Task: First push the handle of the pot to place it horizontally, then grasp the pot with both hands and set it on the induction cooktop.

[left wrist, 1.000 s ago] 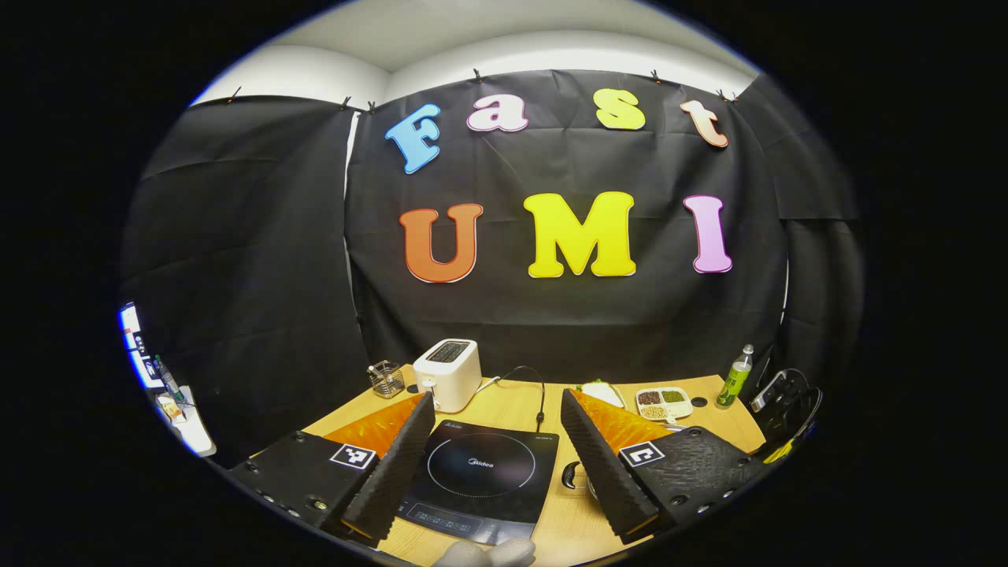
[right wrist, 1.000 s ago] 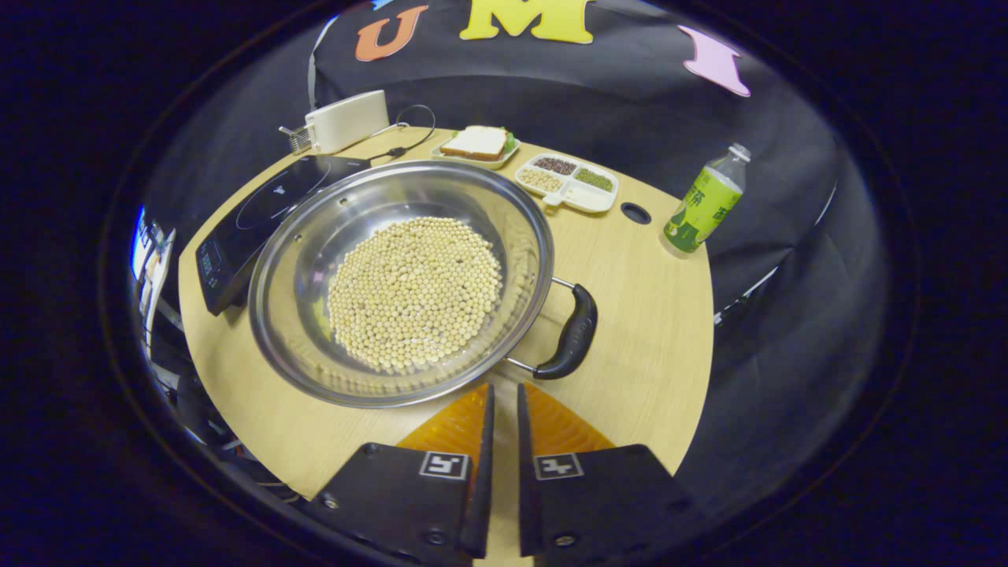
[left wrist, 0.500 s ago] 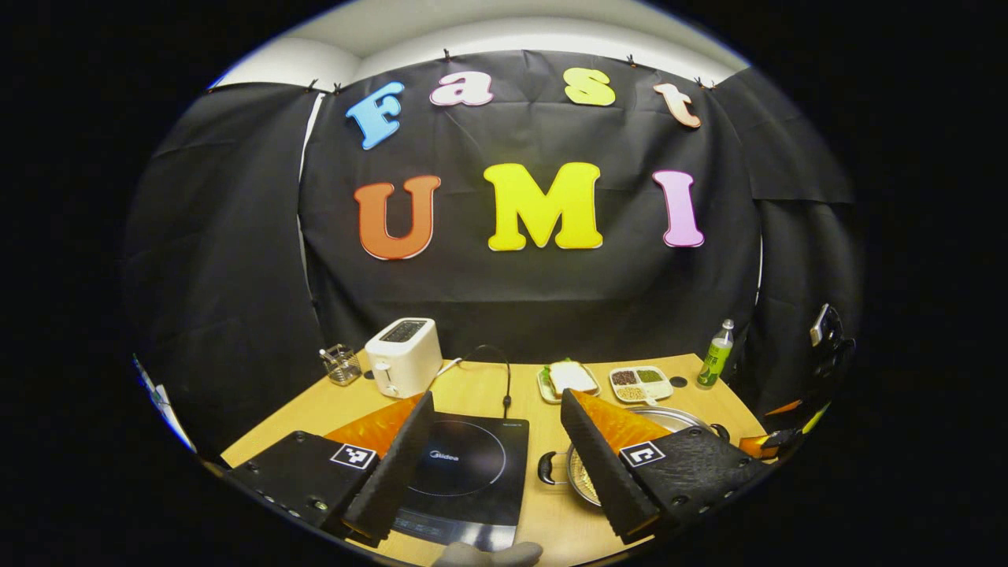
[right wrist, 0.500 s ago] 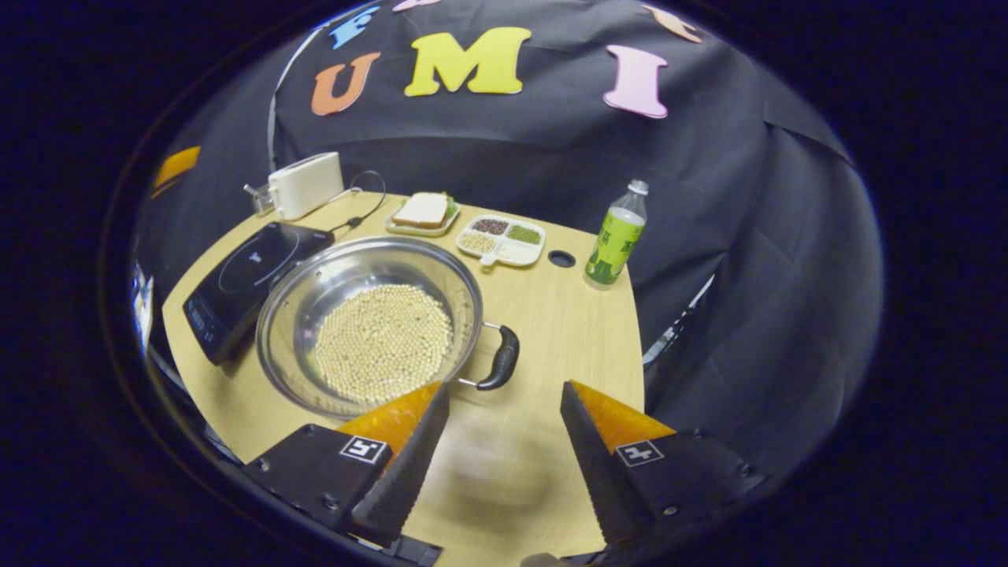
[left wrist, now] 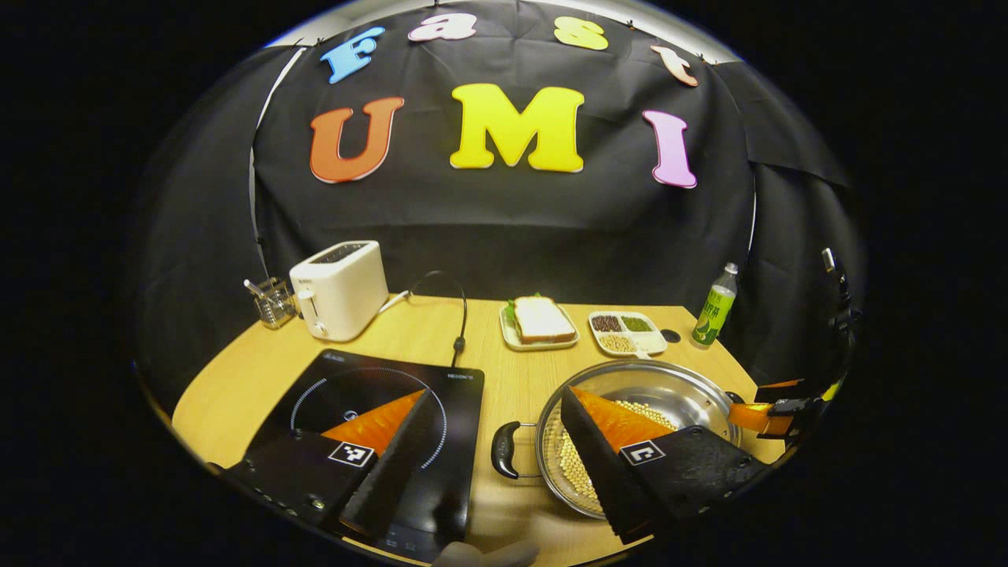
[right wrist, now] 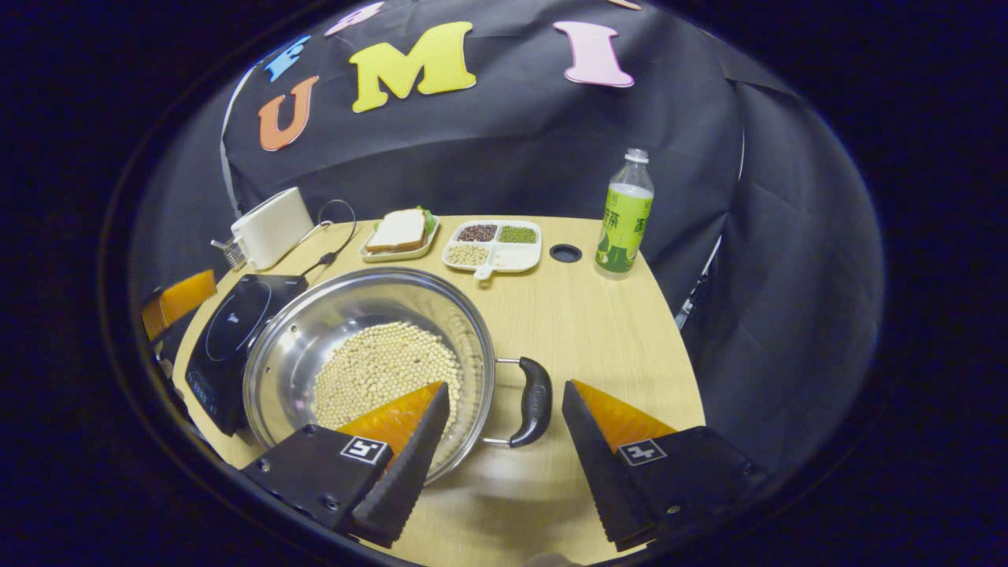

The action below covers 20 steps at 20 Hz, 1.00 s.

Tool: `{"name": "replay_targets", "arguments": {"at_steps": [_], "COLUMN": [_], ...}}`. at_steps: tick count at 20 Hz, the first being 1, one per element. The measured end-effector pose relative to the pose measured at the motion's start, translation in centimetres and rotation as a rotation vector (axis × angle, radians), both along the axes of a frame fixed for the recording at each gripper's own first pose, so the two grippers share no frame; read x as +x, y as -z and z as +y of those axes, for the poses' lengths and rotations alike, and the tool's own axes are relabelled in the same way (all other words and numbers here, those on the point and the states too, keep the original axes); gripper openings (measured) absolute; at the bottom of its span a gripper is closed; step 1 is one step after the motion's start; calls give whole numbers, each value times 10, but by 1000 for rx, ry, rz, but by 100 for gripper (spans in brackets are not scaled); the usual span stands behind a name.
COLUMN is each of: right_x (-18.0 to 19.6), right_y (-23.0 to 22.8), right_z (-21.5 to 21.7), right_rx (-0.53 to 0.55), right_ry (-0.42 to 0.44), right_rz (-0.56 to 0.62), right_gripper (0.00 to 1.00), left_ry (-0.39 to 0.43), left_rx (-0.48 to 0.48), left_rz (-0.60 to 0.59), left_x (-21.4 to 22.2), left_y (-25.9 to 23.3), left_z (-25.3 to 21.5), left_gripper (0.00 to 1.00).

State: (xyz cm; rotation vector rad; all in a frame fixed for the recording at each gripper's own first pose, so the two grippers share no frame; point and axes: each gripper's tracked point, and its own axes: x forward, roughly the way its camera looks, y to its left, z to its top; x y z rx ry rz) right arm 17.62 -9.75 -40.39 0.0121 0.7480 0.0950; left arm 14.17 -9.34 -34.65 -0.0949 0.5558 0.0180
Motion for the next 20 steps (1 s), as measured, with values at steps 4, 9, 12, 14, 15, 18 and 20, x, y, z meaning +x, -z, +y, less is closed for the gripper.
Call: {"name": "replay_targets", "arguments": {"at_steps": [4, 9, 12, 14, 15, 18, 20], "right_x": [10, 12, 13, 13, 13, 11, 10], "right_y": [13, 27, 35, 38, 39, 48, 52], "right_z": [3, 5, 5, 6, 6, 6, 1], "right_rx": [-10, -11, -10, -7, -7, -8, -23], "right_ry": [10, 10, 9, 7, 6, 7, 39], "right_rz": [10, 42, 58, 69, 74, 108, 125], "right_gripper": [92, 94, 94, 93, 91, 91, 81], "left_ry": [18, 34, 33, 35, 27, 25, 7], "left_rx": [-4, -23, -35, -48, -42, -18, 10], "left_rz": [53, 121, 156, 186, 201, 193, 203], "left_x": [6, 10, 14, 11, 10, 13, 13], "left_y": [39, 71, 85, 96, 100, 101, 104], "left_z": [-14, -29, -35, -40, -39, -38, -31], "left_gripper": [98, 97, 97, 97, 96, 94, 92]}}
